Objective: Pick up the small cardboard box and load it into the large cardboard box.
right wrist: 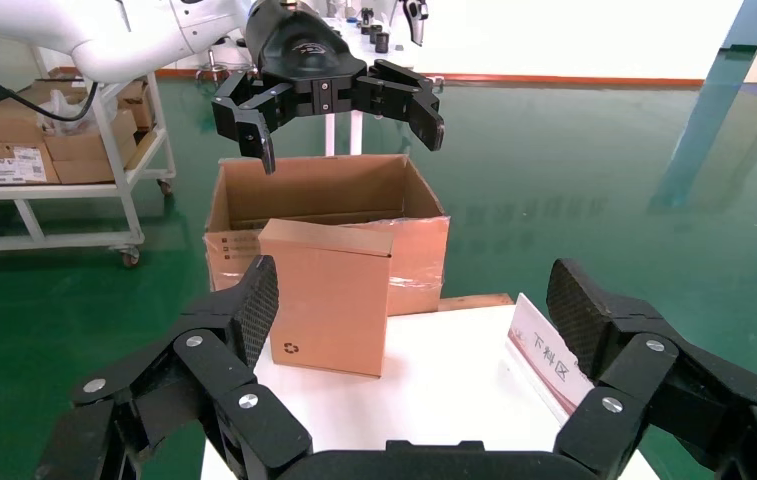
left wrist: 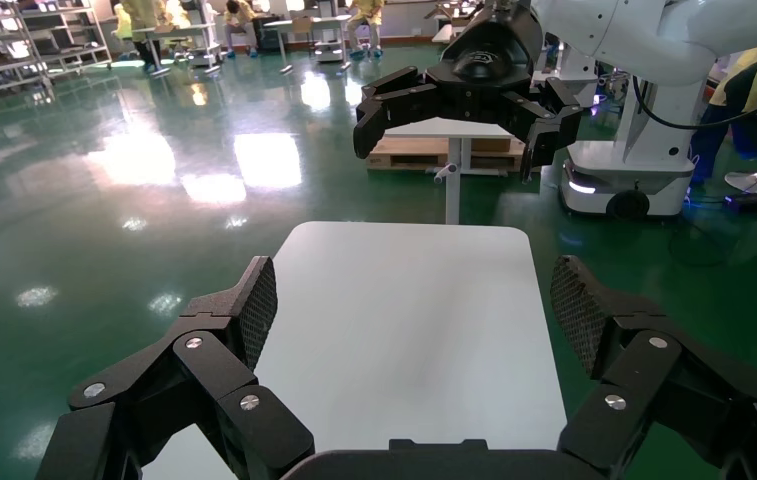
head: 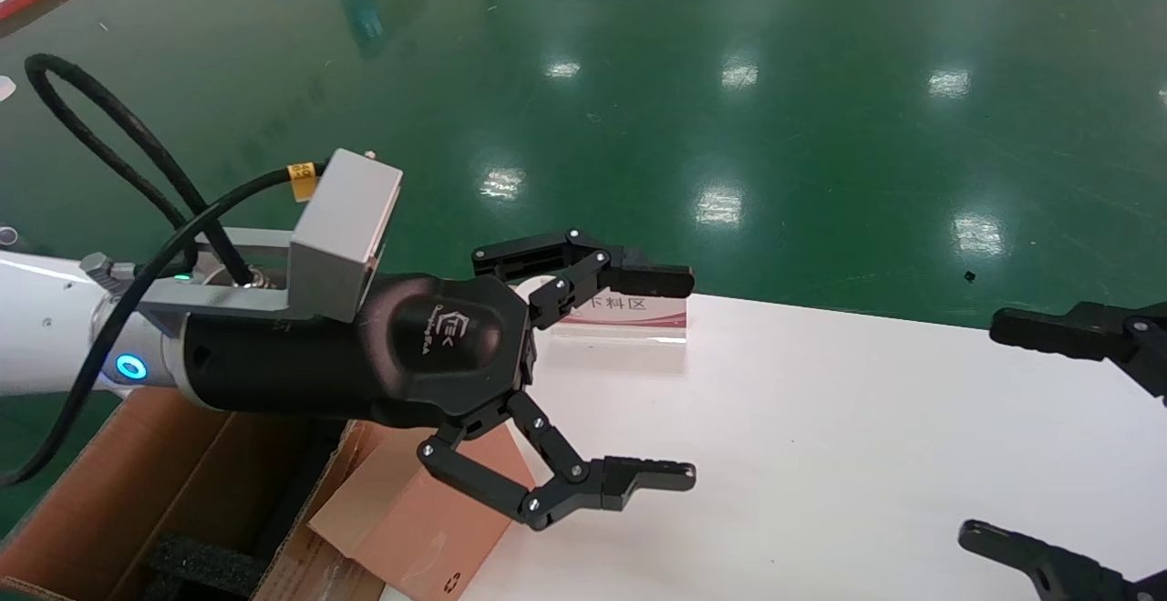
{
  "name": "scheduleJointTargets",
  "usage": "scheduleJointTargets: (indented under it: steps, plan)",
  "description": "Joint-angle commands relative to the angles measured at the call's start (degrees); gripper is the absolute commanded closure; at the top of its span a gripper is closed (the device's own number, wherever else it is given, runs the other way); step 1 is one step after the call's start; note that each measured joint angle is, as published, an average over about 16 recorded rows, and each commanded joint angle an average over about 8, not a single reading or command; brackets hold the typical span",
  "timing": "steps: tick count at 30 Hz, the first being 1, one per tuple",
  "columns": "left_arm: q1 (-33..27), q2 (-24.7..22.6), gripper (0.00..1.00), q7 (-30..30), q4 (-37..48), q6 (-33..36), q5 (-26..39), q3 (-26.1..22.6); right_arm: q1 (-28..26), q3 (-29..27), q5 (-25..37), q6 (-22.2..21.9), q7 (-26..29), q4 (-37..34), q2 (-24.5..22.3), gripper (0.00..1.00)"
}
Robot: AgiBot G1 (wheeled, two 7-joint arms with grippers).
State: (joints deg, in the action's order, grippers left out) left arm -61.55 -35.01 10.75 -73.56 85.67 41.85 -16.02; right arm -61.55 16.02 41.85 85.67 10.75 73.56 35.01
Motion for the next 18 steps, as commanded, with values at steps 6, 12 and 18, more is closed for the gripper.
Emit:
scheduleJointTargets:
  steps: [6, 12, 18]
  plan:
    - [0.0, 0.0, 0.0, 0.0, 0.0, 0.0, 0.0, 0.0, 0.0, 0.0, 0.0, 0.0, 0.0, 0.0, 0.0, 0.0]
    - [0.04, -0.01, 0.0, 0.11, 0.07, -0.03, 0.01, -0.04, 0.0, 0.0, 0.0, 0.0, 0.0, 0.0, 0.0, 0.0]
    - [-0.09, 0.38, 0.0, 1.19, 0.12, -0.4, 0.74, -0.49, -0.02, 0.02, -0.01, 0.01, -0.02, -0.03, 0.0, 0.0]
